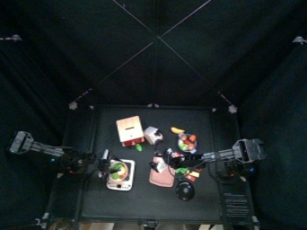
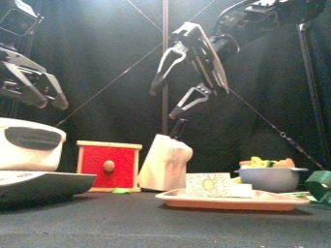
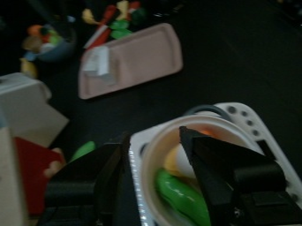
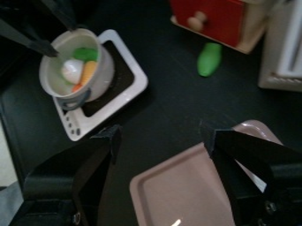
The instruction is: Grab starfruit bottom
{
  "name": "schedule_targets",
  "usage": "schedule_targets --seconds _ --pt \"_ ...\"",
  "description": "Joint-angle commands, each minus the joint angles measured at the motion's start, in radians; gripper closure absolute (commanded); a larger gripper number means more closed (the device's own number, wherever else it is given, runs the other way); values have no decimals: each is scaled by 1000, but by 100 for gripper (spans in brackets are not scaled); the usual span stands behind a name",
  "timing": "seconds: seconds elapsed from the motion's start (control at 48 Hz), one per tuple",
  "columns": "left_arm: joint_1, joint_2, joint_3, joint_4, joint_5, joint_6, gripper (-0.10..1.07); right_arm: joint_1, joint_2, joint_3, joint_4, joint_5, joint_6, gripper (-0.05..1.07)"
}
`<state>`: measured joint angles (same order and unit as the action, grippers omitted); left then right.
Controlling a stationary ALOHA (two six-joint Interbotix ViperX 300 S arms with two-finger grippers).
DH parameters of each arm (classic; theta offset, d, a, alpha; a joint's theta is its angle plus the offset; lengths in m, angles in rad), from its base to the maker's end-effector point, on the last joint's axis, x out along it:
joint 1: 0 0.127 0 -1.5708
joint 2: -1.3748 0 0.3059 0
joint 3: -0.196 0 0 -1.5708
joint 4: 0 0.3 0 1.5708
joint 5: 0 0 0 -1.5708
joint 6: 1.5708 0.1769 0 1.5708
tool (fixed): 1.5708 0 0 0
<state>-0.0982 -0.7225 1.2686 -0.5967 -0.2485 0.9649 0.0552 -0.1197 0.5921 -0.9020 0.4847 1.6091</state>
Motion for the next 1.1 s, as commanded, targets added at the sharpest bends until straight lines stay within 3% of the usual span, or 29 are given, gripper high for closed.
schedule_targets --seconds 0.0,0.083,0.146,0.333,0.521,0.667,0.875,1.083 --pt "5 2 -46 -21 -55 -2 12 -31 -48 15 20 118 0 3" --pt "5 17 -71 -81 -97 -9 12 -80 -54 49 100 256 -3 3" --pt "8 41 -84 -118 -135 -29 12 -112 -54 61 141 301 -5 3" --pt "12 95 -123 -127 -178 -87 12 -161 -64 101 173 310 -6 3" --pt "17 98 -133 -117 -235 -256 12 -184 -75 138 213 316 -5 3" --pt "35 100 -126 -51 -236 -298 12 -244 -67 160 215 276 -3 3" --pt "41 100 -115 -51 -236 -314 12 -314 -41 189 230 150 -3 3" --pt "43 100 -115 -49 -236 -336 12 -334 -31 213 247 115 -3 3"
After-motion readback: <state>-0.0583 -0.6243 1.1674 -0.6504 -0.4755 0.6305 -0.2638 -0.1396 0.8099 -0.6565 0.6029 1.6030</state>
